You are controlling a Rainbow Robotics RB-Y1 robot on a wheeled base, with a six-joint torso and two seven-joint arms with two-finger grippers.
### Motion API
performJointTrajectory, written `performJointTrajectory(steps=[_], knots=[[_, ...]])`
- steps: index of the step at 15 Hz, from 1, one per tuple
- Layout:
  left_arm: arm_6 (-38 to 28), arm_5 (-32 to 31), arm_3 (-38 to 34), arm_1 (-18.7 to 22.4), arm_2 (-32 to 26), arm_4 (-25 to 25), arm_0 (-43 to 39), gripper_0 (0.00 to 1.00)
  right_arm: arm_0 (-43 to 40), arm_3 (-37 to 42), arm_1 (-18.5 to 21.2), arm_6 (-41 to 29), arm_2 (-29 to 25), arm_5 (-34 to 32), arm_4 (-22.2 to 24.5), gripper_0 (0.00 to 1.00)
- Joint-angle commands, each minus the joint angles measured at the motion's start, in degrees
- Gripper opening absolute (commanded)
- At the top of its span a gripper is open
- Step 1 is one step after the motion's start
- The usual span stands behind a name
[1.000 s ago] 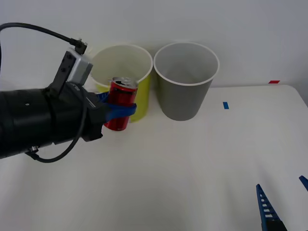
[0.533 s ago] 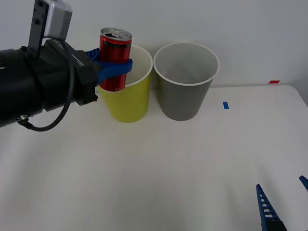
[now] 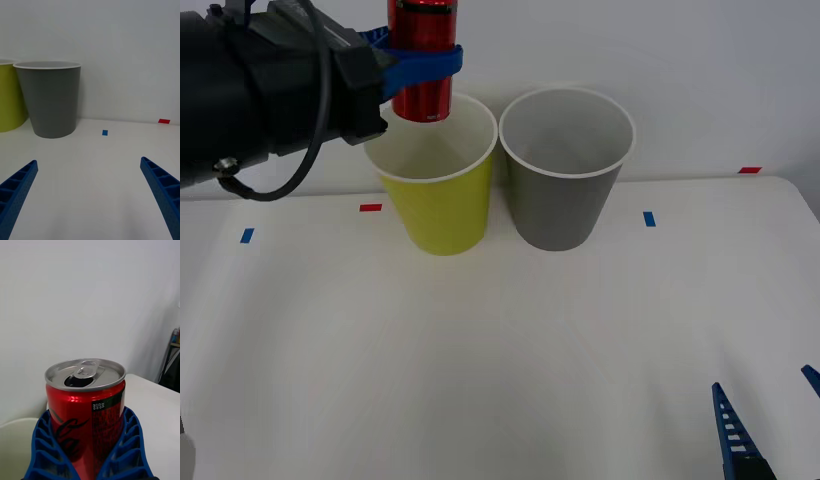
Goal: Put cans in the gray bin and PET bottles in the light green bin.
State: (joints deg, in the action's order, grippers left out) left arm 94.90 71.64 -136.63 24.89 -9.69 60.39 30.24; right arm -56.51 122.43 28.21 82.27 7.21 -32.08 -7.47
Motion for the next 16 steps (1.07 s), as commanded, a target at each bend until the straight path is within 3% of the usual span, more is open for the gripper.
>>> performJointTrajectory(steps=[1, 3, 11, 16], knots=[[0.2, -4.14, 6.37, -0.01, 3.88, -1.59, 4.3, 0.0, 0.0, 0.0, 0.0, 0.0, 0.0, 0.0, 0.0, 0.95], [-0.06, -8.36, 10.42, -0.01, 7.93, -4.84, 6.94, 0.0, 0.0, 0.0, 0.0, 0.0, 0.0, 0.0, 0.0, 0.95], [0.29, -25.33, 28.08, -0.1, 19.27, -8.27, 14.23, 0.0, 0.0, 0.0, 0.0, 0.0, 0.0, 0.0, 0.0, 0.95], [0.29, -34.38, 36.61, -2.21, 25.59, -10.38, 17.57, 0.0, 0.0, 0.0, 0.0, 0.0, 0.0, 0.0, 0.0, 0.95]])
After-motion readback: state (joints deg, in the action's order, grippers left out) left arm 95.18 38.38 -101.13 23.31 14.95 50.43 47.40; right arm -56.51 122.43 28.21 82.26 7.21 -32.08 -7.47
